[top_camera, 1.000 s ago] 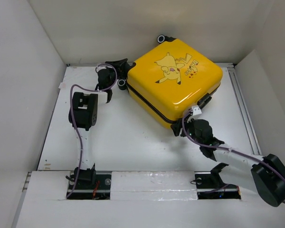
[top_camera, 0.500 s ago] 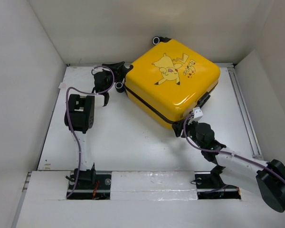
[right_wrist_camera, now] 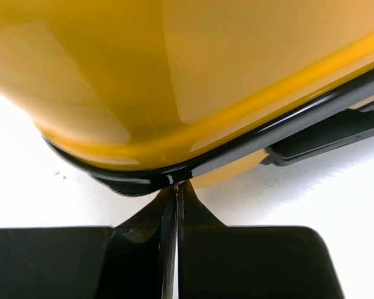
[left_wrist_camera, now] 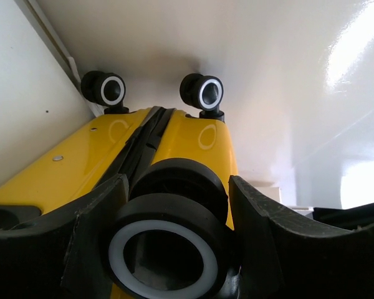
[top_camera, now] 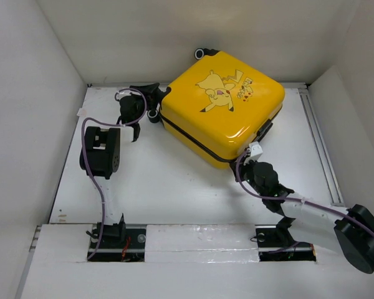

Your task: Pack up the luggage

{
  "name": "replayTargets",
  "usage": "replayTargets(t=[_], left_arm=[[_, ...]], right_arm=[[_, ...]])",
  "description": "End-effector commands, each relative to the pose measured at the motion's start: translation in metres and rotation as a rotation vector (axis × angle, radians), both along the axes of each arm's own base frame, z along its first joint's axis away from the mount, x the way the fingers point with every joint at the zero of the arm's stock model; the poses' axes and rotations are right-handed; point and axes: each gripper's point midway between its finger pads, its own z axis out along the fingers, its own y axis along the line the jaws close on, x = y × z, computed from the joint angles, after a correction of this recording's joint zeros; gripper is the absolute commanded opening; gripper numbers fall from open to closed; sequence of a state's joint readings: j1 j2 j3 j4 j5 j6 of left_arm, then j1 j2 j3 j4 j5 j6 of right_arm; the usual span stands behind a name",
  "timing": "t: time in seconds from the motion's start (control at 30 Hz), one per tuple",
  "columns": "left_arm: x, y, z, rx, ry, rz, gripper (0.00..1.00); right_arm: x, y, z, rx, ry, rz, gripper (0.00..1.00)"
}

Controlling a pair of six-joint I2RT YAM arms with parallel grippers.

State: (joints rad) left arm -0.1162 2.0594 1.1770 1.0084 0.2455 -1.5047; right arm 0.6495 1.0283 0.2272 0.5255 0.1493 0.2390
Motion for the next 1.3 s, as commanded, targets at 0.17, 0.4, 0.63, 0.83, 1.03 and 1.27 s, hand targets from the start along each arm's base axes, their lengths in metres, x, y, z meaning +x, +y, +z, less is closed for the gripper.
replayTargets(t=[0.17, 0.4, 0.63, 0.83, 1.03, 1.27], left_arm=[[-0.029, 0.007, 0.043, 0.099, -0.148, -0.008, 0.00], [-0.079, -0.002, 0.062, 0.169, -0.216, 0.024, 0.00], [-0.140, 0.029, 0.054, 0.226, -0.226, 0.116, 0.00], [-0.186, 0.030, 0.055, 0.273, -0.252, 0.114, 0.00], [-0.211, 0.038, 0.072, 0.308, -0.297, 0.146, 0.00], [-0.215, 0.044, 0.017, 0.502, -0.120, 0.198, 0.00]], right_arm=[[-0.033, 0.058, 0.076, 0.222, -0.123, 0.167, 0.00], [-0.051, 0.144, 0.086, 0.141, 0.014, 0.315, 0.00], [-0.044, 0.168, 0.095, 0.046, 0.033, 0.332, 0.00], [-0.005, 0.089, 0.128, 0.096, -0.018, 0.187, 0.00], [-0.013, 0.044, 0.157, 0.138, -0.078, 0.195, 0.00], [-0.053, 0.074, 0.103, 0.157, -0.010, 0.352, 0.22]])
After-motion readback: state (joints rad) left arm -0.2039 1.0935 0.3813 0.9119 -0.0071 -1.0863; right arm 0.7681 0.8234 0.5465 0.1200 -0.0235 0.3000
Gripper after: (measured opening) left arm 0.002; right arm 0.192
